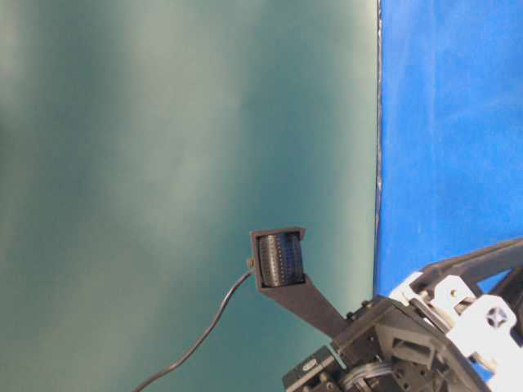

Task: Fold the light blue towel.
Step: 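Grasp the folded towel's left and right ends with both grippers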

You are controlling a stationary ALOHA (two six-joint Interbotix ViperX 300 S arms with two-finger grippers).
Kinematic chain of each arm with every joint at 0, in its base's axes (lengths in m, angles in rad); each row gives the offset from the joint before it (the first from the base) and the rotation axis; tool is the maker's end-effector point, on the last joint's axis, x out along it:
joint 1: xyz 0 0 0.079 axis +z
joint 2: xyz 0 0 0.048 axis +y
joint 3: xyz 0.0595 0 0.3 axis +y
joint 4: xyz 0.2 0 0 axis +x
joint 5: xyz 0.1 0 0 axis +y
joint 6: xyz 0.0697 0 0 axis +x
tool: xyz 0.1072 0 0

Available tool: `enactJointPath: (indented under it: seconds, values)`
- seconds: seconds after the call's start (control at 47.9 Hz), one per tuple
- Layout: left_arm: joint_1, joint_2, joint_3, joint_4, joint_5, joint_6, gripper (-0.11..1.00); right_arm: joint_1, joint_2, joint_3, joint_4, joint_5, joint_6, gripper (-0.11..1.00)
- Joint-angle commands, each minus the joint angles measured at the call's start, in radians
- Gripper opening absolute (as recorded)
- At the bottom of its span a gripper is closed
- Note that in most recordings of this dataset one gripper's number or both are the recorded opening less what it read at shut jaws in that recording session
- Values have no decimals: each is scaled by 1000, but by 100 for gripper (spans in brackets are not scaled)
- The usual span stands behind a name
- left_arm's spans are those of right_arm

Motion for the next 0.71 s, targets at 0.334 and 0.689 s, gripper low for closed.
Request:
enactJointPath:
  seconds: [0.334,0.689]
  values:
    - [14,-12,-2,-2,35,-2,2,-2,-64,-9,-3,5,-2,2]
    - [14,-192,-44,0,181,-5,2,-2,-356,-37,-3,164,-2,2]
